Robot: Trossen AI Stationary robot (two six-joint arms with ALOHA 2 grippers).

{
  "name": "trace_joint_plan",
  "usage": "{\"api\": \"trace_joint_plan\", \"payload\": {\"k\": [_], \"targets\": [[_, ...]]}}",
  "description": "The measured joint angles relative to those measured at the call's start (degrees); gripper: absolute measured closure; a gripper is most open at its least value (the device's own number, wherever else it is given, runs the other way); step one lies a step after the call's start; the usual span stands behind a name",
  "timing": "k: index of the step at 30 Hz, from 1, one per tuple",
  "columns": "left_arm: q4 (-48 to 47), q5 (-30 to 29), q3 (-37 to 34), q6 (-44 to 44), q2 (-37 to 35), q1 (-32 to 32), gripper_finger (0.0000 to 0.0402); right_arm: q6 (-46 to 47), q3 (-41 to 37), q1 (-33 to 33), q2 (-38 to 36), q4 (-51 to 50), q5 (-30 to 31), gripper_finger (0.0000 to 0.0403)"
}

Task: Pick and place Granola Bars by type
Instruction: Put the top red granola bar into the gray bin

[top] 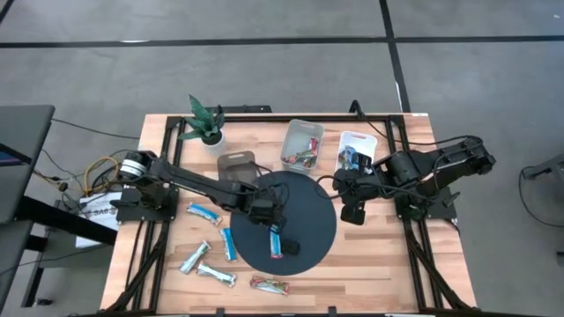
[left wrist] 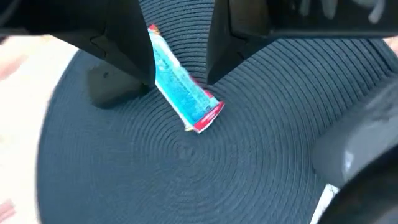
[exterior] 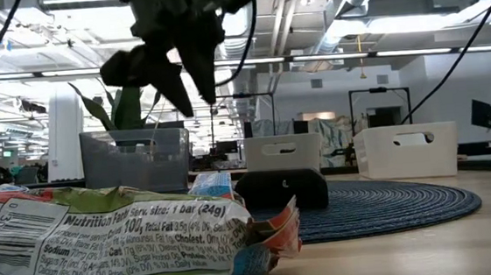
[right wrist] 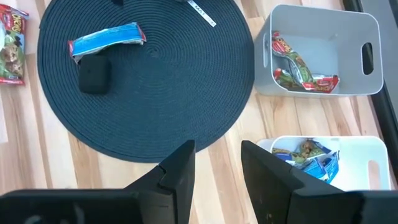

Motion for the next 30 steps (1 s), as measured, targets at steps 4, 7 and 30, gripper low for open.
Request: {"api": "trace_joint_plan", "payload": {"k": [4, 7, 30], "targets": [[-0.58, 0.21, 0.00, -1.51, 2.73, -0.02, 0.0266, 0.04, -0.01, 0.00, 0.00, 0.02, 0.00, 0.0280], [-0.34, 0.76, 0.00, -1.51, 4.41, -0.01, 0.0266, 0.04, -0.02, 0.00, 0.00, 0.09, -0.02, 0.0280], [4.43, -0.09, 0.00, -0.69, 5.93, -2.01, 0.0281, 0.13, -0.02, 0.00, 0.00, 0.36, -0.02, 0.0280]]}}
